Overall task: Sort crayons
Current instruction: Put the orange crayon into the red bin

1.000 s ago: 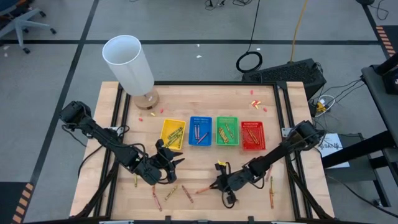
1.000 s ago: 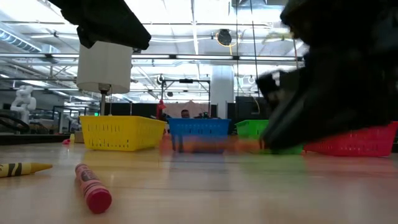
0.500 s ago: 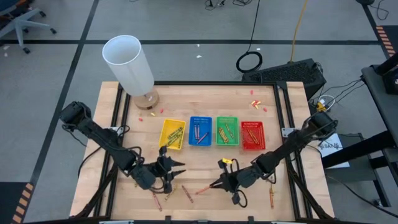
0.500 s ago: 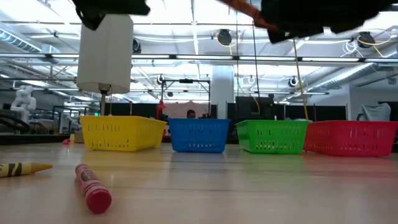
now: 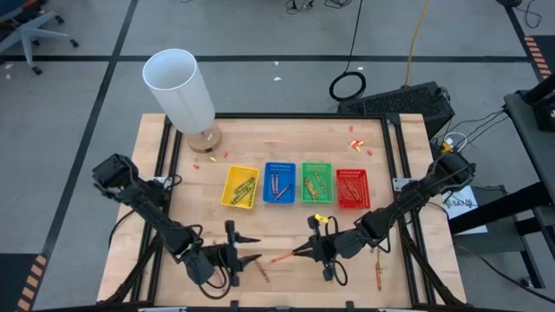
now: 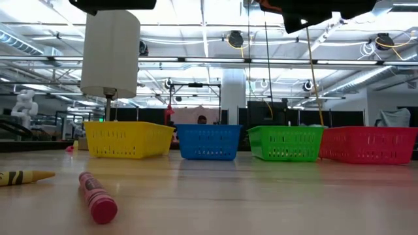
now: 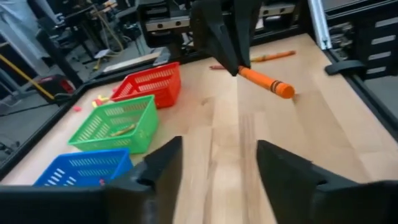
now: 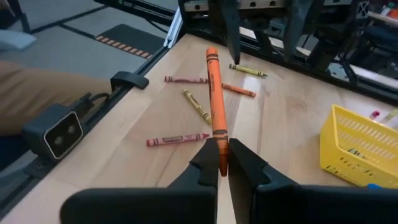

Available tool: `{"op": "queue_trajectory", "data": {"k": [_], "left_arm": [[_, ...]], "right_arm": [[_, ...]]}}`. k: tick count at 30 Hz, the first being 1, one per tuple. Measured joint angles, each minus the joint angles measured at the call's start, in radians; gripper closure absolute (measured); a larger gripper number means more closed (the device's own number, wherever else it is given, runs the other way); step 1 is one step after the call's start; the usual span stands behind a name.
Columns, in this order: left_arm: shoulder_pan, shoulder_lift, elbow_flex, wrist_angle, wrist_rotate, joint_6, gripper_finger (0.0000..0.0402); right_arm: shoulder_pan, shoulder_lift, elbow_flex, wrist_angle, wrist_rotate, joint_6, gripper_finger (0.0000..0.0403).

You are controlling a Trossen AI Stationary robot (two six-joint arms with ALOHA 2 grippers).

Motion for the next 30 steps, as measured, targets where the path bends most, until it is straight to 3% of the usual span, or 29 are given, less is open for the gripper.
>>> {"op": "queue_trajectory", "data": {"k": [4,8,14,24,30], "left_arm": [[0.001,0.004,0.0,0.016,-0.007,0.0,0.0136],[0.0,0.005,0.0,0.023,0.044,-0.024,0.0106],[-0.015,0.06,0.0,0.128,0.078,-0.022,0.0103],[-0.011,0.218,0.003,0.492,0.03,0.18,0.0103],[0.018,0.259,0.045,0.509,0.031,0.184,0.0103]], "right_arm": [[0.0,0.0,0.0,-0.003,0.0,0.039,0.0403],[-0.001,0.0,0.0,-0.003,0.0,0.057,0.0403],[-0.001,0.0,0.0,-0.002,0.0,0.057,0.0403],[-0.001,0.0,0.0,0.002,0.0,0.088,0.0403],[-0.001,0.0,0.0,0.002,0.0,0.099,0.0403]]}}
